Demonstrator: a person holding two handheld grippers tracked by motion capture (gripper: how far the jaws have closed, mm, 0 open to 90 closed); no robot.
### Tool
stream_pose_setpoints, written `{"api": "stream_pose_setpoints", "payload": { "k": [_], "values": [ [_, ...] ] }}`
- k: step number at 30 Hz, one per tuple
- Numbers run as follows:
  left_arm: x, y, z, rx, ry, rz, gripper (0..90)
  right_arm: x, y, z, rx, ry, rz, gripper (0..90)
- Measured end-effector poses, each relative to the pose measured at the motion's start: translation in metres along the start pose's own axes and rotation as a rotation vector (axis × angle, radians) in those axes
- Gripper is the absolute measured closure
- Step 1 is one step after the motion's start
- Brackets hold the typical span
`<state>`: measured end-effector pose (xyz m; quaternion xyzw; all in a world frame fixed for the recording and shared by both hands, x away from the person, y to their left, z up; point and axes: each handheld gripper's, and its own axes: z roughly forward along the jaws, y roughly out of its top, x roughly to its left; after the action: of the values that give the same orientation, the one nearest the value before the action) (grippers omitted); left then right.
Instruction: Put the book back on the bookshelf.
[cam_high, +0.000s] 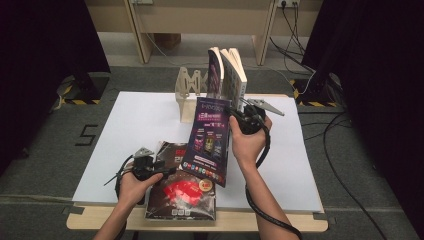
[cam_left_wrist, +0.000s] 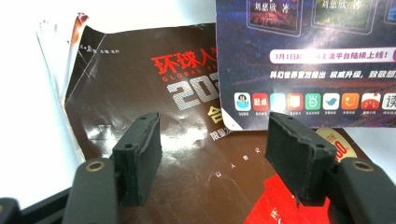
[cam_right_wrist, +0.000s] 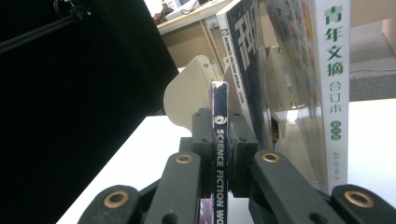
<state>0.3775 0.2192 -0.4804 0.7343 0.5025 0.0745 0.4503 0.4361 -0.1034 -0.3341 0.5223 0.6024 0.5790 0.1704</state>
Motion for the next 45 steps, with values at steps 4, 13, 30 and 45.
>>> {"api": "stream_pose_setpoints", "payload": {
  "k": [4,13,30,45],
  "values": [
    [0.0,0.0,0.0,-0.001,0.0,-0.001,35.7,0.002,0.003,-0.001,-0.015,-0.006,-0.004,84.7],
    [0.001,0.0,-0.001,-0.004,0.002,0.0,35.7,0.006,0.01,-0.002,-0.052,-0.011,-0.027,84.7],
    [0.001,0.0,-0.001,-0.003,-0.001,-0.005,35.7,0.011,0.019,0.002,-0.106,-0.035,-0.049,84.7],
    [0.001,0.0,-0.001,-0.005,-0.013,-0.016,35.7,0.017,0.027,0.005,-0.143,-0.055,-0.079,84.7]
  ]
}}
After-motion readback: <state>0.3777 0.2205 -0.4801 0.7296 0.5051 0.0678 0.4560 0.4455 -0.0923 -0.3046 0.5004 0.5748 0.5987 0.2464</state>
